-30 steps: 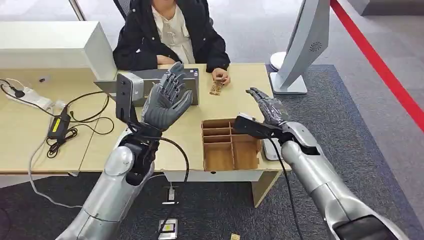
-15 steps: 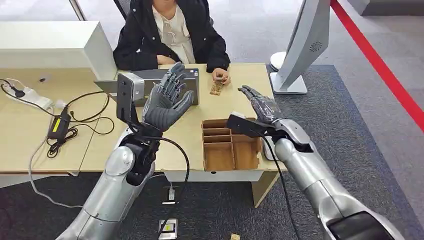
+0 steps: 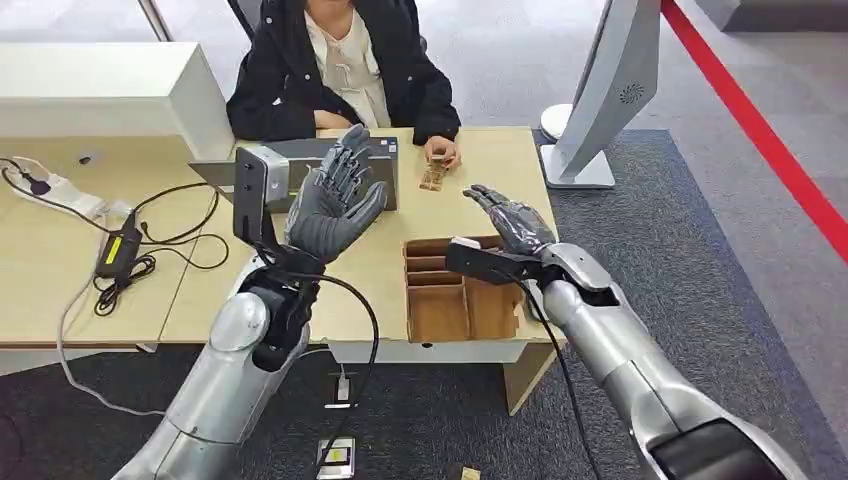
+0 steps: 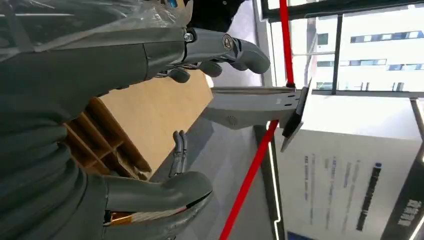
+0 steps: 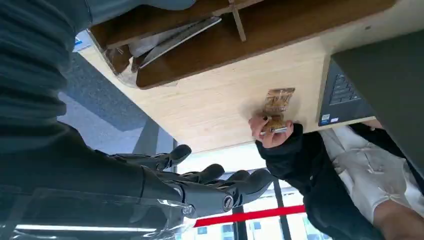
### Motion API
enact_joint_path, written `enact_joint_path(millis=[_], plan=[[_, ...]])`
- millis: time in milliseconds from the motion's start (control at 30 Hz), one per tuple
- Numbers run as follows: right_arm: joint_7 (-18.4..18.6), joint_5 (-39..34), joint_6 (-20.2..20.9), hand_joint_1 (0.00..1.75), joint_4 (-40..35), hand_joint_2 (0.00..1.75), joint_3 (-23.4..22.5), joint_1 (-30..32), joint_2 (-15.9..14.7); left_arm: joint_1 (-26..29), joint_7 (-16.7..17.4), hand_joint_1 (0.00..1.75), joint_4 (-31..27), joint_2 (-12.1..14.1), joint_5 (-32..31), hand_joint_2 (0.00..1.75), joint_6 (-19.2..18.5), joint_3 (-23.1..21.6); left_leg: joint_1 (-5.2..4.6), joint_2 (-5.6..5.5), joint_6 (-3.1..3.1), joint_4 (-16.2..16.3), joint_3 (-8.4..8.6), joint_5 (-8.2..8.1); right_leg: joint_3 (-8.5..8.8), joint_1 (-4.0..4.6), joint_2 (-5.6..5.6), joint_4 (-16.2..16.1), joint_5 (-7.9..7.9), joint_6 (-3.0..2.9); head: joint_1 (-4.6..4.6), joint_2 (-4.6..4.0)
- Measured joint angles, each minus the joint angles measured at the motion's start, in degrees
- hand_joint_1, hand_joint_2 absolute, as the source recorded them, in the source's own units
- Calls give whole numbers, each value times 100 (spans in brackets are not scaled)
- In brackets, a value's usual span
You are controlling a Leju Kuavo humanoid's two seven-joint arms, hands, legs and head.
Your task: Pass the card to the sensor for recognition and then transmit it.
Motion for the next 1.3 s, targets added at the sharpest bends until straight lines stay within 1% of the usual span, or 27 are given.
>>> enact_joint_path(millis=[300,467,767,1067,1300], plan=[[-112,20,120,0,166,175,88,-126,66,28,35,0,-2,26,-37,175,31,7,0,0,0,0,1,0,0,0,0,1,0,0,-2,0],[-144,57,112,0,264,175,138,-170,98,39,68,0,-15,37,-50,175,65,9,0,0,0,0,0,0,0,0,0,1,0,0,-2,0],[-201,101,7,0,527,175,203,-311,81,70,94,0,-17,87,-59,175,85,11,0,0,0,0,1,0,0,0,0,0,0,0,-2,0],[-212,98,-122,0,715,175,216,-312,61,87,94,0,-20,116,-59,175,101,11,0,0,-1,0,1,0,0,0,0,0,0,0,-2,0],[-203,79,-277,0,857,175,223,-325,-66,87,96,0,-17,129,-59,175,101,11,0,0,0,1,1,0,0,0,0,0,0,0,-2,0]])
